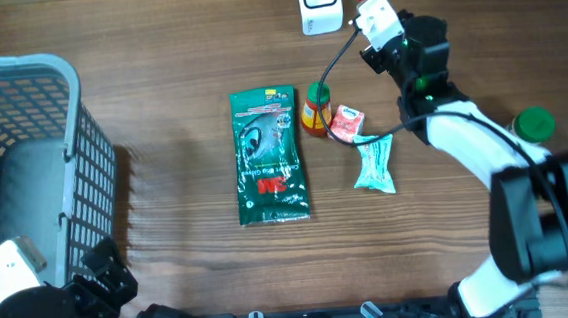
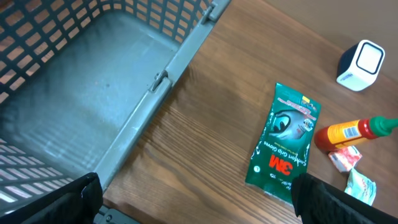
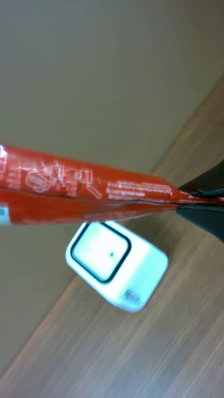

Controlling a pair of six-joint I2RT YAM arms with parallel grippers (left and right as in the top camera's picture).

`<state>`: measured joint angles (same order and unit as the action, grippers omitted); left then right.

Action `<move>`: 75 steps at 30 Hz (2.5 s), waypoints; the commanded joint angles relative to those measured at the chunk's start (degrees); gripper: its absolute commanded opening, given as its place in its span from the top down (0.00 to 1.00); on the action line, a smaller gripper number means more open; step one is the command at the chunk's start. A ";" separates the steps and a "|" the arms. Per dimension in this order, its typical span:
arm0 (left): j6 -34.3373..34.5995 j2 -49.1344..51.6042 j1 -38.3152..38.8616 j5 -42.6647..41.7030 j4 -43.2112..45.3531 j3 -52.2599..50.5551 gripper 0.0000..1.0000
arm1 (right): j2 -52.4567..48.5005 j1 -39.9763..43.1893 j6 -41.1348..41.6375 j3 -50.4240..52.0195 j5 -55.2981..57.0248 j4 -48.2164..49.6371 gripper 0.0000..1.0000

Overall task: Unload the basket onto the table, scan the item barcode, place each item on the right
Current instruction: 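Hold the red snack bar against the scanner window, then carry the red snack bar away to the right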

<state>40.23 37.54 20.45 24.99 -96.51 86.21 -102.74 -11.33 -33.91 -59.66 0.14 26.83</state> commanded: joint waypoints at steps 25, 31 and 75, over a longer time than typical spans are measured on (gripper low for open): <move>0.72 -0.04 -0.28 0.35 0.02 0.09 0.00 | -33.99 2.23 -37.05 -30.88 1.77 0.68 0.96; 0.74 -0.04 -0.28 0.35 0.02 0.09 0.00 | -34.21 1.92 -36.35 -30.99 4.42 1.75 0.96; 0.74 -0.04 -0.28 0.35 0.02 0.09 0.00 | -8.02 51.54 42.36 -31.65 -1.38 -57.55 0.00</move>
<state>40.23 37.54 20.45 24.99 -96.47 86.21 -119.15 42.13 5.23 -88.68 10.11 -29.08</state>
